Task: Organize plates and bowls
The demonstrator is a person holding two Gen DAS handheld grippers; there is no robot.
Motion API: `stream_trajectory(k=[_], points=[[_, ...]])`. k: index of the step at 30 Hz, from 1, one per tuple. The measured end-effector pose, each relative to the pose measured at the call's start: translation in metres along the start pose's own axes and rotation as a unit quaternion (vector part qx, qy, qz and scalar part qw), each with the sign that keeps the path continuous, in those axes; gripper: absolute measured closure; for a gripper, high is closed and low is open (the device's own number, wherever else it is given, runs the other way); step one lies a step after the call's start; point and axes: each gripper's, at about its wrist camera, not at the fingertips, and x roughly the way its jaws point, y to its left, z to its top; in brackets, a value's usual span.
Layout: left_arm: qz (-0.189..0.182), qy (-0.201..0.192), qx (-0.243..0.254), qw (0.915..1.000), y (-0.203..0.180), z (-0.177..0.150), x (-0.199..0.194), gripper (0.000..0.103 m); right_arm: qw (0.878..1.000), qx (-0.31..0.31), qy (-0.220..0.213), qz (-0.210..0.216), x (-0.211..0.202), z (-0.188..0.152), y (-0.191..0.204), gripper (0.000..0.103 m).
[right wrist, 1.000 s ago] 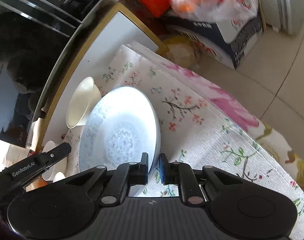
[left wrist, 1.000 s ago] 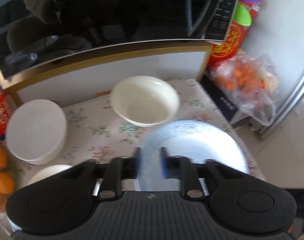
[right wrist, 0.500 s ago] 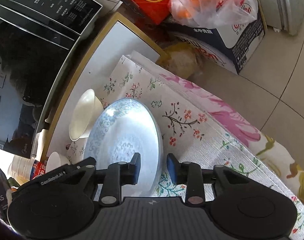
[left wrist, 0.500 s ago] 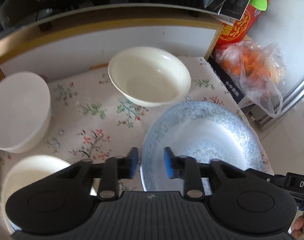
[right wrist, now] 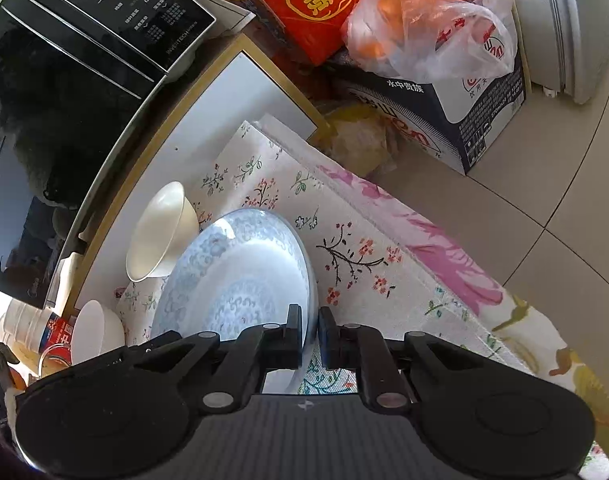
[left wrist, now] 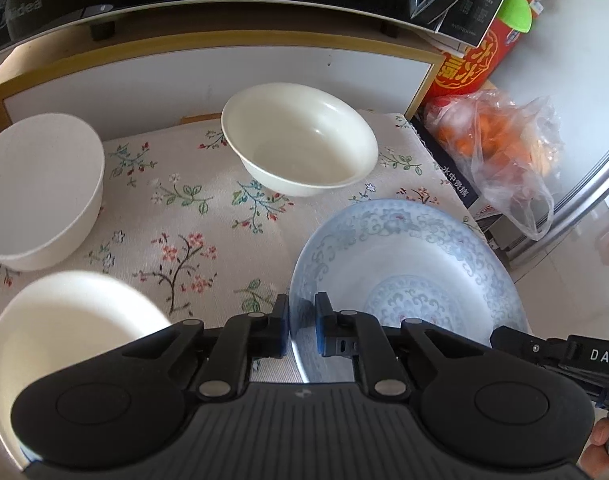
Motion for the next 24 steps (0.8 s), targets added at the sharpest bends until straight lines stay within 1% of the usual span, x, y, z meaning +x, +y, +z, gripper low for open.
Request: stream_trajectory(k=[4,13,17,24], points=[[-0.009,-0.001,-0.02,0.9998,0.002,-0.004,-0.011,0.094,1.0,0.001,0.002,0.009,-0.008,0.002,-0.001,0.094],[-0.009,-0.016,-0.063,0.9978,0.003,-0.022,-0.06,0.095,0.999,-0.044,0.017,0.027,-0.041,-0.001,0.018,0.094],[-0.003,-0.019,-0.087,0.996,0.005,-0.037,-0.087,0.095,0.997,-0.058,0.029,0.037,-0.059,-0.009,0.027,0.093],[0.016,-0.025,-0.11,0.9935,0.013,-0.076,-0.132,0.095,0.994,-0.089,0.055,0.044,-0.082,-0.03,0.045,0.093]])
